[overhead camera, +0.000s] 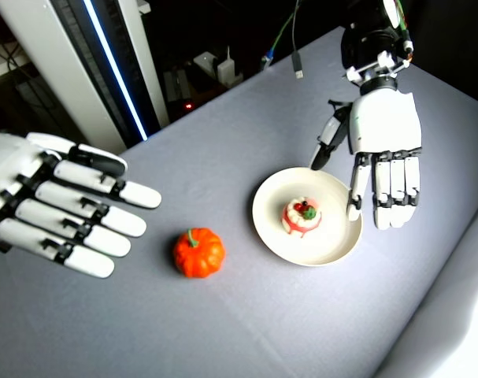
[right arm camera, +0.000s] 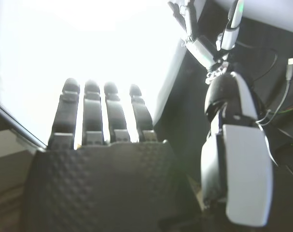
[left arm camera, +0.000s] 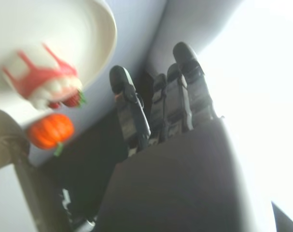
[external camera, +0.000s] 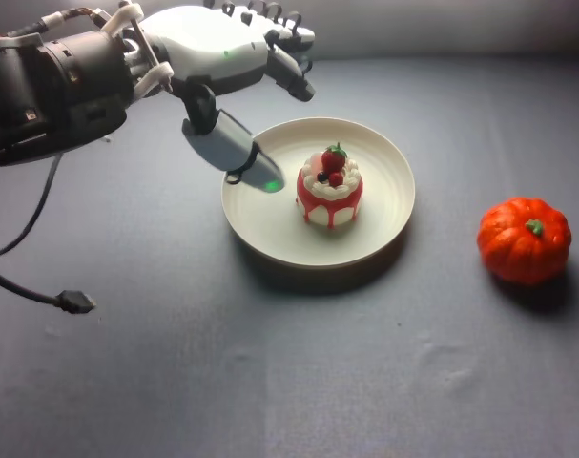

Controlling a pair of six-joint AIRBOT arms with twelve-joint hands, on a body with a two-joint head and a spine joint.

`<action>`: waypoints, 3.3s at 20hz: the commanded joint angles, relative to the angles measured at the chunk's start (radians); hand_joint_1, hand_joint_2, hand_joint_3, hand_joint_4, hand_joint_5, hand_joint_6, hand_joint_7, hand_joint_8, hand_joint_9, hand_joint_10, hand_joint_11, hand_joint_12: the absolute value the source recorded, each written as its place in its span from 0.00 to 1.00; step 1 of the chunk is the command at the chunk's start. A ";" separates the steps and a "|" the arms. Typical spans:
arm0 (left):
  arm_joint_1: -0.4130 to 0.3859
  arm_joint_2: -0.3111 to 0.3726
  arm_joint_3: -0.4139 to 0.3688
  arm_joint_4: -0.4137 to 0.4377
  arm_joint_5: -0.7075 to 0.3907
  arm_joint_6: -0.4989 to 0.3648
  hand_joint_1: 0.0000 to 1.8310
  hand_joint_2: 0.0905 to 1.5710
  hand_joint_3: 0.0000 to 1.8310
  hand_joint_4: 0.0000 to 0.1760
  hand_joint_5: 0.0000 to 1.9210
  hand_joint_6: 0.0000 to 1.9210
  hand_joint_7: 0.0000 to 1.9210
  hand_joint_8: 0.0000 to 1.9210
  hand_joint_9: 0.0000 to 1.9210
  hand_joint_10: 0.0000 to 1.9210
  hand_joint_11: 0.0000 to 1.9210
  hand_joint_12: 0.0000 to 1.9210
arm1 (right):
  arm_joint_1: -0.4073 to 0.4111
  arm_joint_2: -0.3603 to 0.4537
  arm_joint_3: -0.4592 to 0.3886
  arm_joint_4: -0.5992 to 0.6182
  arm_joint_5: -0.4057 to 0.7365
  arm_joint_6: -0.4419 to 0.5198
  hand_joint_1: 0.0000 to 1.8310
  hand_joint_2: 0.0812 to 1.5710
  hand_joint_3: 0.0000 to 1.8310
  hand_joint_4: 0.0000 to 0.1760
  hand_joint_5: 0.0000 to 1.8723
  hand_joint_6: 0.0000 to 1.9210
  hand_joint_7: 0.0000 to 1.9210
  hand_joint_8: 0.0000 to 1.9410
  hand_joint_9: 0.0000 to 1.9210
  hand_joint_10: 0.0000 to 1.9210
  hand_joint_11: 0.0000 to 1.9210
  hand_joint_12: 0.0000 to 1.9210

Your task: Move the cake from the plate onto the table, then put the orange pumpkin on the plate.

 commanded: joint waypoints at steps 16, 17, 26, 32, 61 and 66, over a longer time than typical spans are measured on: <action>0.083 -0.139 0.109 -0.155 -0.210 0.001 0.39 0.47 0.00 0.43 0.26 0.00 0.14 0.00 0.11 0.01 0.00 0.42 | 0.012 -0.014 0.012 -0.004 0.117 0.024 0.19 0.67 0.00 0.45 0.00 0.00 0.00 0.00 0.00 0.00 0.00 0.00; 0.094 -0.157 0.132 -0.160 -0.218 0.001 0.41 0.48 0.00 0.36 0.26 0.00 0.14 0.00 0.12 0.01 0.00 0.44 | 0.012 -0.014 0.013 -0.006 0.117 0.024 0.18 0.68 0.00 0.41 0.00 0.00 0.00 0.00 0.00 0.00 0.00 0.00; 0.119 -0.186 0.173 -0.212 -0.226 0.001 0.47 0.53 0.00 0.02 0.29 0.00 0.26 0.01 0.31 0.03 0.12 0.67 | 0.012 -0.024 0.021 -0.011 0.116 0.035 0.18 0.69 0.00 0.43 0.00 0.00 0.00 0.00 0.00 0.00 0.00 0.00; 0.140 -0.208 0.201 -0.238 -0.229 0.001 0.47 0.53 0.00 0.00 0.29 0.00 0.28 0.00 0.33 0.03 0.14 0.67 | 0.012 -0.026 0.022 -0.011 0.116 0.035 0.18 0.70 0.00 0.46 0.00 0.00 0.00 0.00 0.00 0.00 0.02 0.01; 0.126 -0.076 0.097 -0.327 -0.354 0.001 0.64 0.62 0.28 0.04 0.40 0.74 0.39 0.81 0.37 1.00 0.40 1.00 | 0.016 -0.030 0.024 -0.010 0.094 0.046 0.12 0.67 0.00 0.78 0.00 0.00 0.00 0.00 0.00 0.00 0.01 0.01; 0.136 0.015 0.029 -0.345 -0.362 0.001 0.61 0.58 0.31 0.00 0.42 0.75 0.44 0.99 0.46 1.00 0.48 1.00 | 0.018 -0.030 0.022 -0.010 0.081 0.047 0.10 0.68 0.00 0.63 0.00 0.00 0.00 0.00 0.00 0.00 0.00 0.00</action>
